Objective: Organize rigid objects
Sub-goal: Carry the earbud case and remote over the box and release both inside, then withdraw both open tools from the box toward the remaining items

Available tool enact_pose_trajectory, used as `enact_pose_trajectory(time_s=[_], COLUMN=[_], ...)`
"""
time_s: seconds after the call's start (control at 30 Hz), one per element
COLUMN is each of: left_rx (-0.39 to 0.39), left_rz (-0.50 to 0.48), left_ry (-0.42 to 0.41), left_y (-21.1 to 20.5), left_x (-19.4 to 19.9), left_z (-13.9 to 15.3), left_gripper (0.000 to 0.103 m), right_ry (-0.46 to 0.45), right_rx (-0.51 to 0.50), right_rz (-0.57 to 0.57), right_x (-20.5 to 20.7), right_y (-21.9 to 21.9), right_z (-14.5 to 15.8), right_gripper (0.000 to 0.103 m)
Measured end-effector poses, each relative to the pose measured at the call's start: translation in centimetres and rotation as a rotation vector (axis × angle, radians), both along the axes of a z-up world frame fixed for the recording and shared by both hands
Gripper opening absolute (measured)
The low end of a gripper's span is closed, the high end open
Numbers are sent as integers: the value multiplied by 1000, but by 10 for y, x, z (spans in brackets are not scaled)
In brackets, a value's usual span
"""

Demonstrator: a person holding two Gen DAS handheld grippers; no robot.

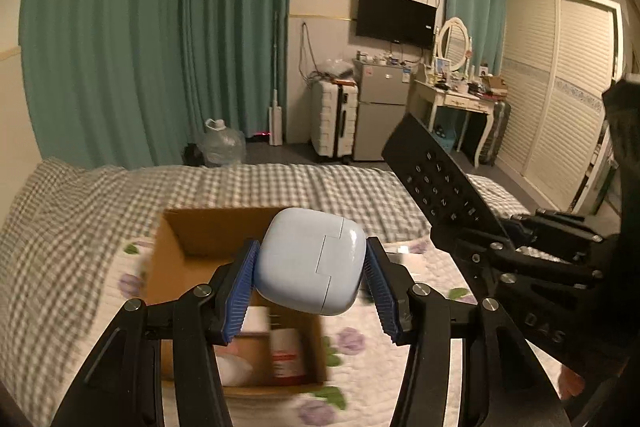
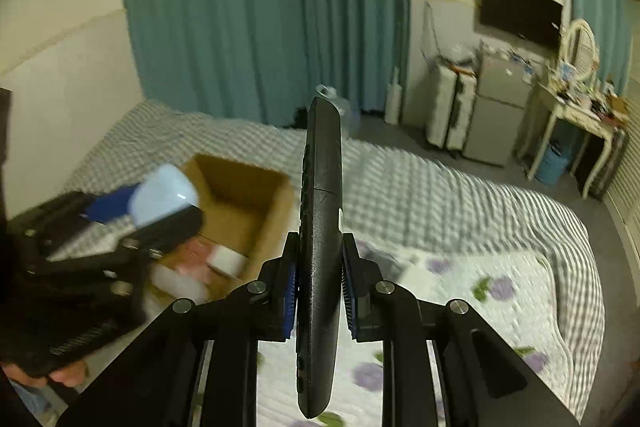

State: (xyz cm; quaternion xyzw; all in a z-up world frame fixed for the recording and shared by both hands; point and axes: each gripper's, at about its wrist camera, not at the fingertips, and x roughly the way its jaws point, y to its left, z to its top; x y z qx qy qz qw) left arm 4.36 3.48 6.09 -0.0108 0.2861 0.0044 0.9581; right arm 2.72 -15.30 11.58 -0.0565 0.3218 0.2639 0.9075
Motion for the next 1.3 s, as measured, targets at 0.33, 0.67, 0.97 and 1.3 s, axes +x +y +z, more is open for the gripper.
enact_pose_trajectory(time_s=[0.33, 0.67, 0.97, 1.3], left_rx=[20, 25, 31, 92], left_rz=[122, 133, 100, 191], left_ry=[77, 166, 185, 104], left_y=[88, 119, 114, 89], left_x=[23, 56, 55, 33], left_z=[-49, -104, -108, -67], left_gripper=[54, 54, 56, 63], right_ry=[55, 164, 150, -12], right_rx=[-1, -67, -71, 2], right_rz=[109, 125, 100, 18], right_x=[11, 55, 63, 45], right_y=[99, 145, 149, 94], right_z=[-23, -95, -108, -40], right_gripper=[19, 19, 19, 59])
